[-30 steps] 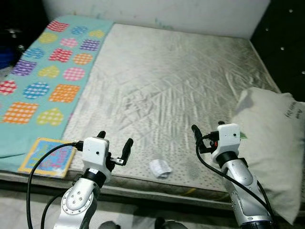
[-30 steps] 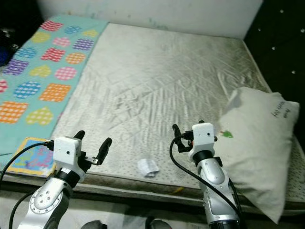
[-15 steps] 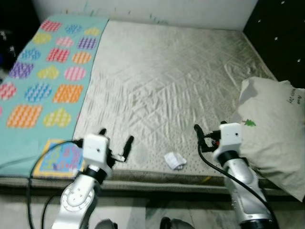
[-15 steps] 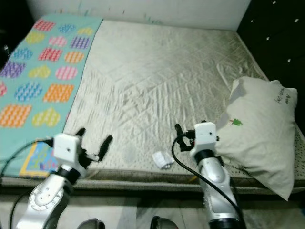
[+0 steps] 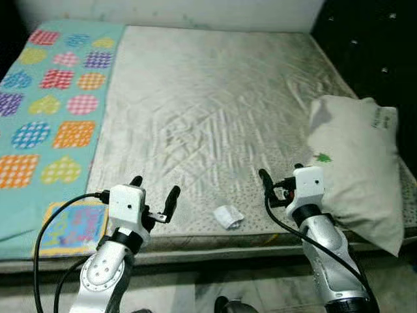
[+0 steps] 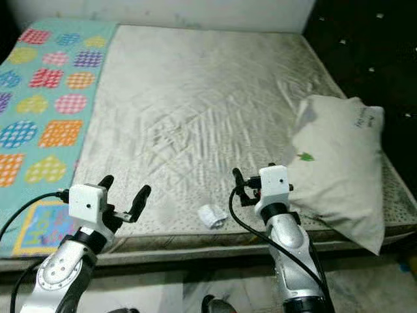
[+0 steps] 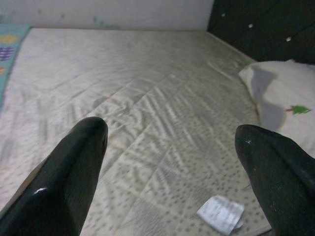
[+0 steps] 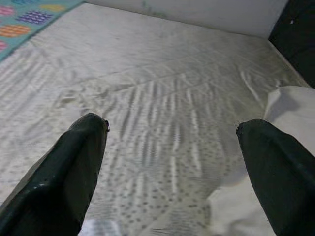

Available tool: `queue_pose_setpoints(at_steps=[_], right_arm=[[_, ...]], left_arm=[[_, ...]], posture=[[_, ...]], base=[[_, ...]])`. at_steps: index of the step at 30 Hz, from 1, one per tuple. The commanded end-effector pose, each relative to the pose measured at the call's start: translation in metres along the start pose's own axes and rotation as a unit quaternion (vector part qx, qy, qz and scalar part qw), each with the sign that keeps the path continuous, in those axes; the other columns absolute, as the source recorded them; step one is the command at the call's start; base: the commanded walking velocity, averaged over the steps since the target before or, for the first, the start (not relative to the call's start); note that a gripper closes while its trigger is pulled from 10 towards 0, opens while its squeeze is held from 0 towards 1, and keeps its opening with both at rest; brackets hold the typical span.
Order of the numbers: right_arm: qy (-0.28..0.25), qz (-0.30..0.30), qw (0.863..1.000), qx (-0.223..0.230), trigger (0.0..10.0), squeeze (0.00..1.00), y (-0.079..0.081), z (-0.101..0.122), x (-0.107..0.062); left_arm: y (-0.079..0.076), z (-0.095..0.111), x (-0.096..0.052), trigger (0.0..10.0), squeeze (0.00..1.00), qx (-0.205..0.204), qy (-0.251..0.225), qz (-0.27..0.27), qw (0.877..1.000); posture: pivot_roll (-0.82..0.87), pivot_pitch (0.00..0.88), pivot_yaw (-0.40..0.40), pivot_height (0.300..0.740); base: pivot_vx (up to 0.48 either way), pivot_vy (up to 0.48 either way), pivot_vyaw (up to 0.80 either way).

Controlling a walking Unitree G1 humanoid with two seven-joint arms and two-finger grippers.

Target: Clean up the room

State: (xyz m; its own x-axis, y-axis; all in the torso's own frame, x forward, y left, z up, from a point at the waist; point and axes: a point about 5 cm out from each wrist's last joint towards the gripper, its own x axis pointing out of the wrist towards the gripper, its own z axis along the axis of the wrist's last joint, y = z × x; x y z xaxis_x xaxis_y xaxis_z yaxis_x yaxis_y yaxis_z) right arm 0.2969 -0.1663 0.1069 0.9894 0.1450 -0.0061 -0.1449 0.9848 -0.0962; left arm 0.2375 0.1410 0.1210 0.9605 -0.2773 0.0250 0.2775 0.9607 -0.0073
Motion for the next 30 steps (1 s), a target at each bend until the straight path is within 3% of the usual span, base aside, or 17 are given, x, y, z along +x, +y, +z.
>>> queue_pose_setpoints(at_steps=[1, 5, 14, 23, 30], right_arm=[[0.004, -0.006, 1.000, 0.002, 10.0, 0.00, -0.0012, -0.0019, -0.0007], [0.004, -0.006, 1.000, 0.002, 10.0, 0.00, -0.0010, -0.0020, -0.0006], [0.006, -0.007, 1.000, 0.004, 10.0, 0.00, -0.0003, -0.0026, -0.0007], [0.006, -0.006, 1.000, 0.004, 10.0, 0.00, -0.0004, -0.0034, -0.0005], [0.004, -0.004, 1.000, 0.000, 10.0, 0.00, -0.0012, -0.0028, 0.0002]], left_arm=[[0.0000, -0.0012, -0.0018, 10.0, 0.00, -0.001, 0.002, -0.003, 1.000], [0.0001, -0.0010, -0.0019, 10.0, 0.00, 0.000, 0.002, -0.003, 1.000], [-0.0001, -0.0019, -0.0018, 10.0, 0.00, 0.005, 0.006, -0.006, 1.000], [-0.0005, -0.0025, -0.0021, 10.0, 0.00, 0.008, 0.007, -0.006, 1.000], [0.0018, -0.0030, -0.0021, 10.0, 0.00, 0.014, 0.009, 0.011, 1.000]], posture=[[0.03, 0.190, -0.075, 0.740], [0.03, 0.190, -0.075, 0.740], [0.03, 0.185, -0.070, 0.740], [0.03, 0.180, -0.072, 0.740], [0.03, 0.180, -0.073, 0.740]], base=[[0.337, 0.000, 0.00], [0.324, 0.000, 0.00], [0.000, 0.000, 0.00], [0.000, 0.000, -0.71], [0.000, 0.000, -0.12]])
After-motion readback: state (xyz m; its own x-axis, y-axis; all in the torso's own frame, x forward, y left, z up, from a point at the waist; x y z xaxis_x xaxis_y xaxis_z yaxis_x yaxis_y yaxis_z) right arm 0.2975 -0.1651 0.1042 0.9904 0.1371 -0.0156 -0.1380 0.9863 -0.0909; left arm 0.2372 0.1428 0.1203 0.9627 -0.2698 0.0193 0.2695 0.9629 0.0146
